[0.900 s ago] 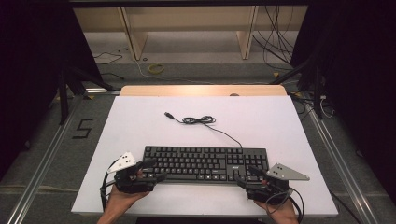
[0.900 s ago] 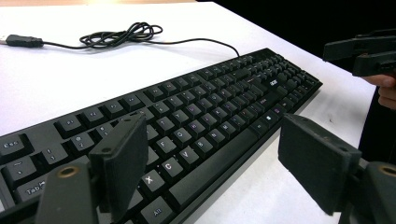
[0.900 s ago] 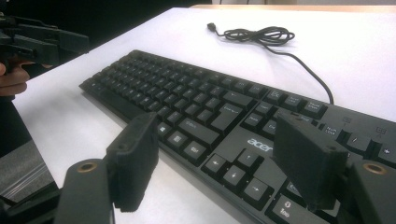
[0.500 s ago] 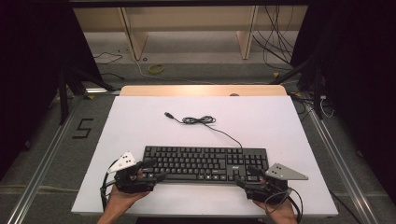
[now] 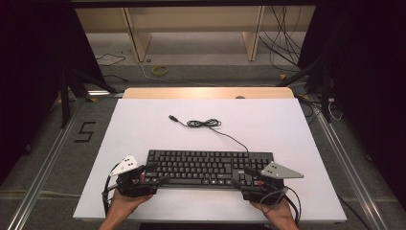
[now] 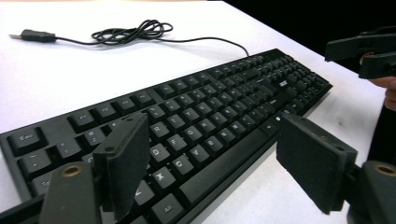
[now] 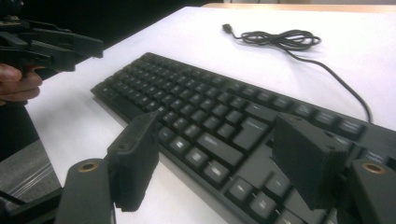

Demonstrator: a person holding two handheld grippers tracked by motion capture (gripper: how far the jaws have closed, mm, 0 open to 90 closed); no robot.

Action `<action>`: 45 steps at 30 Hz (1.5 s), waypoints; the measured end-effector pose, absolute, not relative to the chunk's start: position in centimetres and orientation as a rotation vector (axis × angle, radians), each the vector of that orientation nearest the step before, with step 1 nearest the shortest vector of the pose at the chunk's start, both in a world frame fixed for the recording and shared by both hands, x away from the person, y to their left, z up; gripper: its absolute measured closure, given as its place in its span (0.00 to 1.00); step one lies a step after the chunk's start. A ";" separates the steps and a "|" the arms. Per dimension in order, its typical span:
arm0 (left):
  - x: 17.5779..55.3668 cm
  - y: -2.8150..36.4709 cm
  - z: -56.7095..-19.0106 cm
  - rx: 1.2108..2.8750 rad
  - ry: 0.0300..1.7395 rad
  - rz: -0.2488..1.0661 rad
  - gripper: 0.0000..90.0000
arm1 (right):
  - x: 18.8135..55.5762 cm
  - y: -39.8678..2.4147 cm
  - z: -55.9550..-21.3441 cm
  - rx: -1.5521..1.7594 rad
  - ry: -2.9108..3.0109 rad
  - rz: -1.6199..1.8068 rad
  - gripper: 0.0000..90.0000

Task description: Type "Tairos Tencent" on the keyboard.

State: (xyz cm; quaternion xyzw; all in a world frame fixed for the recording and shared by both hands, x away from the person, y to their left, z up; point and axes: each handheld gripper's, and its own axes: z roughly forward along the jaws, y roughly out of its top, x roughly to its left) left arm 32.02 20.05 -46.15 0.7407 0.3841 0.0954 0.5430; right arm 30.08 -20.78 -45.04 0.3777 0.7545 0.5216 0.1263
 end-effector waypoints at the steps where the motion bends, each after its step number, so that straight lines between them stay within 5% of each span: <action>1: 32.1 20.1 -46.2 1.755 0.921 0.228 0.28 | 30.1 -20.8 -45.0 1.100 2.197 1.519 0.36; 14: 32.6 21.1 -46.5 1.767 1.021 0.257 0.37 | 32.6 -16.1 -44.6 1.039 2.308 1.502 0.39; 26: 33.0 21.8 -46.9 1.815 1.119 0.273 0.57 | 34.6 -12.3 -44.5 1.003 2.399 1.461 0.47; 45: 33.4 22.3 -47.3 1.914 1.164 0.287 0.97 | 37.5 -7.7 -45.1 1.023 2.495 1.354 0.90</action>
